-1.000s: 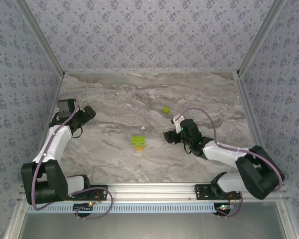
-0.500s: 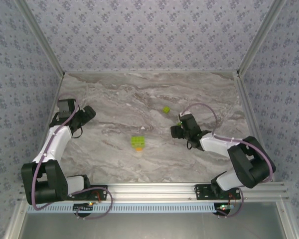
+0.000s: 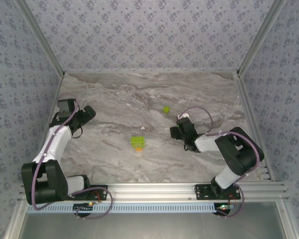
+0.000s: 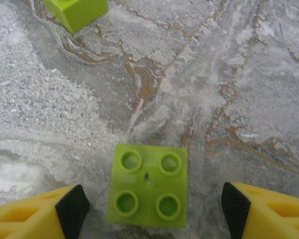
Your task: Assemble a carrot with lego
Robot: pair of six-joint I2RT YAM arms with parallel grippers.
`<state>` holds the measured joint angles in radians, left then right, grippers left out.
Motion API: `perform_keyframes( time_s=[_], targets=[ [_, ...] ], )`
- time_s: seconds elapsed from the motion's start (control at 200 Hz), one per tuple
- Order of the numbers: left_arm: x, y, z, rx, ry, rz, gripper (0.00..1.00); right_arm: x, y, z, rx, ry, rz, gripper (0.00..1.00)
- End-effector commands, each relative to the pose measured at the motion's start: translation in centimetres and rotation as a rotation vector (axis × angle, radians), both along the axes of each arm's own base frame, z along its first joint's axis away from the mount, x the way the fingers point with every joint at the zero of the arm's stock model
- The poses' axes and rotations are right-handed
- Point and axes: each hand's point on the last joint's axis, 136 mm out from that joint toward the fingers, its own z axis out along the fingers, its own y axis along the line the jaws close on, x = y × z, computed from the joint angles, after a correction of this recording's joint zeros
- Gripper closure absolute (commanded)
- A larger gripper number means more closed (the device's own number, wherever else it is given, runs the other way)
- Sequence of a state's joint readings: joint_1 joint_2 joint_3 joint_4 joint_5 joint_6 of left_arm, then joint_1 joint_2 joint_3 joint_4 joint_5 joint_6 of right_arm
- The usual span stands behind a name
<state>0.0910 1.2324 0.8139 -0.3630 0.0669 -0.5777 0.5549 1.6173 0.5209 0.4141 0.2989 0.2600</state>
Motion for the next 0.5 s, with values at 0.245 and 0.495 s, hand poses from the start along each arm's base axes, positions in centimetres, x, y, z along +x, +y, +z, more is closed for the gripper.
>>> perform_keyframes(
  time_s=[0.245, 0.495],
  targets=[
    [0.4, -0.1, 0.5, -0.012, -0.016, -0.001, 0.08, -0.1, -0.1, -2.3, 0.004, 0.039, -0.016, 0.46],
    [0.4, -0.1, 0.4, -0.012, -0.016, -0.001, 0.08, -0.7, -0.5, -3.3, -0.001, 0.058, -0.032, 0.59]
  ],
)
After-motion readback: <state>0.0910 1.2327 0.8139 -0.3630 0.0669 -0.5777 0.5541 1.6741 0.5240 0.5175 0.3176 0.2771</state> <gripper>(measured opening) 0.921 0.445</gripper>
